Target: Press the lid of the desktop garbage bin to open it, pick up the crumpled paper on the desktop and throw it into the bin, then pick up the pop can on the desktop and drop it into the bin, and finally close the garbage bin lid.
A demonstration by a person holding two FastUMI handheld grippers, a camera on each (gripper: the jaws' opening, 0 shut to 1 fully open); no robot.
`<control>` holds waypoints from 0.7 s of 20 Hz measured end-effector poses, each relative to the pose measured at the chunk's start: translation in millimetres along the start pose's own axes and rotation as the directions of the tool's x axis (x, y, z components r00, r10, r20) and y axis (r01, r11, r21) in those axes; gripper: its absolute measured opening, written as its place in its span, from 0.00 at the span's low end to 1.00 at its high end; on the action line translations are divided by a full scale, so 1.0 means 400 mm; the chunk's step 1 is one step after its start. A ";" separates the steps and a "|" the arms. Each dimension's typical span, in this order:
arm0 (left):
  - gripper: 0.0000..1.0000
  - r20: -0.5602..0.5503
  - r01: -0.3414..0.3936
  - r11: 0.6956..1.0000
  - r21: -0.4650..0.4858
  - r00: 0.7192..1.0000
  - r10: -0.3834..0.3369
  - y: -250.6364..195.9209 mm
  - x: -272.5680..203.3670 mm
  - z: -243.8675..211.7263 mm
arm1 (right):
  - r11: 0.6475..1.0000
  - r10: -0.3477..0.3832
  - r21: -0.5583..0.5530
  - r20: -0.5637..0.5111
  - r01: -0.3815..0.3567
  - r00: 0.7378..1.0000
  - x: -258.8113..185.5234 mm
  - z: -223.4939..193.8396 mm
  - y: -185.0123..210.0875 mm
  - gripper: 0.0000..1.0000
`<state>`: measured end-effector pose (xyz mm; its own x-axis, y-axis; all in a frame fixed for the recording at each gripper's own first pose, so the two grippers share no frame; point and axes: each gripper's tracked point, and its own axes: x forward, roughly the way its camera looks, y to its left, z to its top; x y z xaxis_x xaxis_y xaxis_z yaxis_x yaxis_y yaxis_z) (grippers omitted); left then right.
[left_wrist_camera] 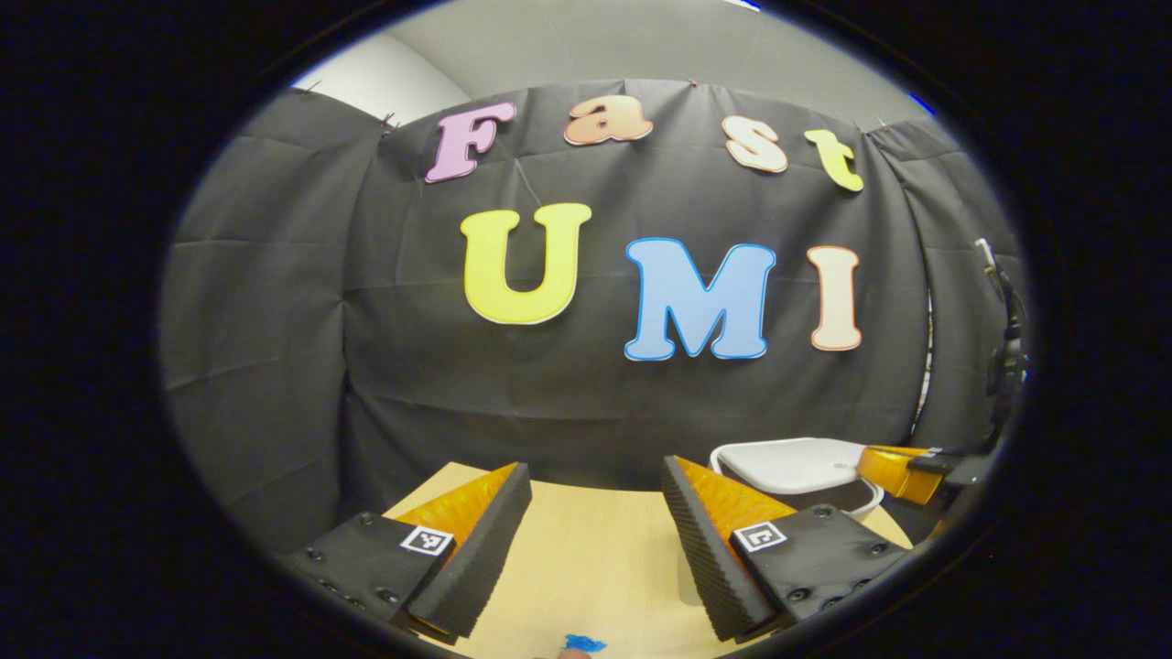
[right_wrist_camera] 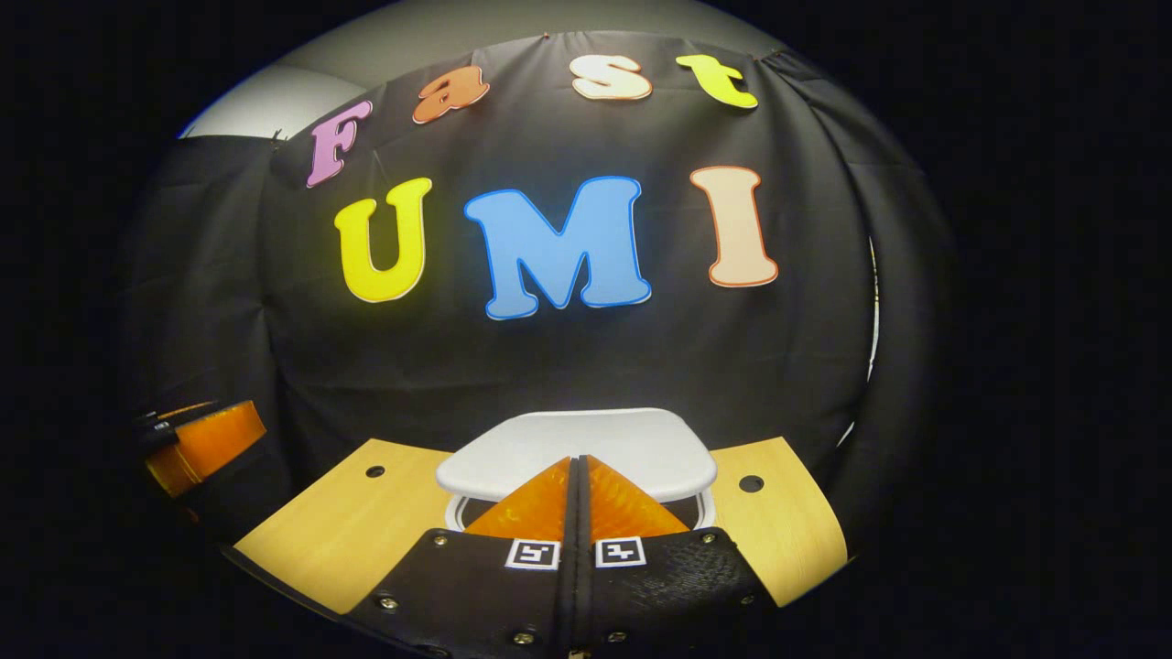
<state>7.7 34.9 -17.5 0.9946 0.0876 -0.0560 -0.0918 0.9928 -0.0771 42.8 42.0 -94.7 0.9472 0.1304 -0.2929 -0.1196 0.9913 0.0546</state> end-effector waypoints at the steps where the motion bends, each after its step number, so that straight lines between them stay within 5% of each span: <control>1: 0.95 -0.003 0.001 1.000 -0.002 1.000 -0.001 0.003 0.001 -0.002 | 1.000 0.002 -0.003 0.014 -0.002 1.000 -0.004 0.016 0.002 0.00; 14: 1.00 -0.056 0.041 0.999 -0.024 0.998 -0.042 0.023 0.047 -0.056 | 1.000 0.025 -0.001 0.046 -0.025 0.999 -0.041 0.048 0.025 0.00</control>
<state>24.6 43.7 -41.5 0.9932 0.0409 -0.1086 -0.0522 0.9932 -0.1036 31.7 49.2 -71.1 0.9568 0.1539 -0.2468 -0.1432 0.9878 0.0607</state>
